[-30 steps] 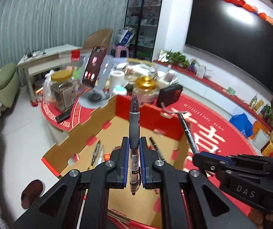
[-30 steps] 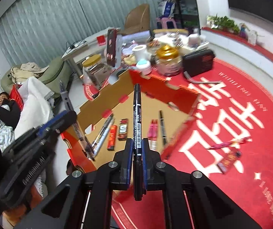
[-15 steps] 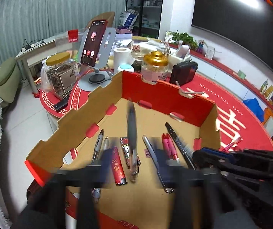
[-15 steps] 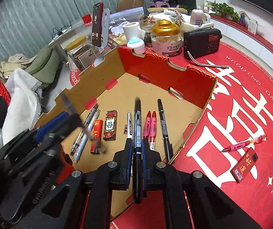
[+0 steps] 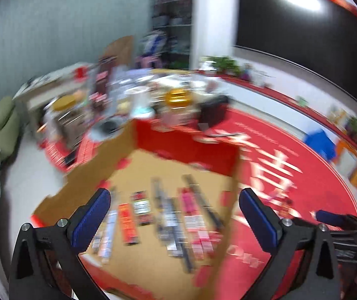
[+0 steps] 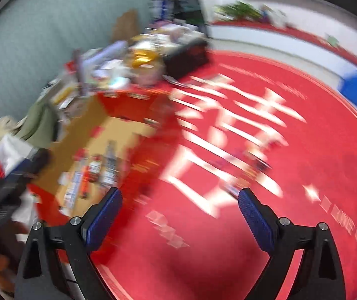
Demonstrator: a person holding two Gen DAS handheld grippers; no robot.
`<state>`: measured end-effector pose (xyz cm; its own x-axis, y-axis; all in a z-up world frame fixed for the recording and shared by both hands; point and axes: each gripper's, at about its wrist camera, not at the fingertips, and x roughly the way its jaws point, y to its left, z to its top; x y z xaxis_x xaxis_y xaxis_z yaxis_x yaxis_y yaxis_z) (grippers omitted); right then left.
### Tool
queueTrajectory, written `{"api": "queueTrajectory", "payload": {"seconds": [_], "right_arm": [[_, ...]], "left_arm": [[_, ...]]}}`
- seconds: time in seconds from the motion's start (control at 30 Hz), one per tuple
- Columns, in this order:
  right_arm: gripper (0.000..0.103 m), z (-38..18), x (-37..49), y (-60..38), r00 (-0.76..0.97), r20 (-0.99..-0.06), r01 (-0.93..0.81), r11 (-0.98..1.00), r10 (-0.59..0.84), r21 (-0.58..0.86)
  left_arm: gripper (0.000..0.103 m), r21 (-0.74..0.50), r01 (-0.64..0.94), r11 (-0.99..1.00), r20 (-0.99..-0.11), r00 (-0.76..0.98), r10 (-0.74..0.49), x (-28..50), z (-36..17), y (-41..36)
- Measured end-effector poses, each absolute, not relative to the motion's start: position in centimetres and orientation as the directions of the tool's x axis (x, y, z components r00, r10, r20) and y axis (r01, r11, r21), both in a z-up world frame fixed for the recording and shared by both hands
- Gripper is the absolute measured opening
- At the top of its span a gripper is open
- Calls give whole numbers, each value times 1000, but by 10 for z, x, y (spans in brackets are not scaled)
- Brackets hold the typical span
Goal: Organize rigid objects
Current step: 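Grasp the red card box with the right tool, then grasp the pink pen with the left tool while the right tool holds the card box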
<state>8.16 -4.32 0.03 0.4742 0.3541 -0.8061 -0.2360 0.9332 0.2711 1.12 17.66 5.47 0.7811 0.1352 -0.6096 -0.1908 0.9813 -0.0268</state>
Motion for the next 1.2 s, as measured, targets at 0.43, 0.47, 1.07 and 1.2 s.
{"api": "queueTrajectory", "payload": {"seconds": [0.43, 0.47, 1.07, 1.2], "right_arm": [[95, -53, 136, -50, 413, -902, 42, 987, 125, 156], [95, -55, 140, -40, 416, -903, 37, 990, 108, 136], [36, -61, 104, -144, 402, -914, -39, 999, 43, 30], [36, -60, 89, -172, 398, -915, -37, 997, 70, 60]], "left_arm": [[103, 5, -100, 995, -626, 775, 81, 15, 49, 117], [103, 10, -100, 995, -626, 775, 84, 13, 49, 118], [103, 188, 265, 946, -765, 644, -28, 96, 10, 8], [103, 274, 293, 916, -815, 577, 60, 143, -34, -26]]}}
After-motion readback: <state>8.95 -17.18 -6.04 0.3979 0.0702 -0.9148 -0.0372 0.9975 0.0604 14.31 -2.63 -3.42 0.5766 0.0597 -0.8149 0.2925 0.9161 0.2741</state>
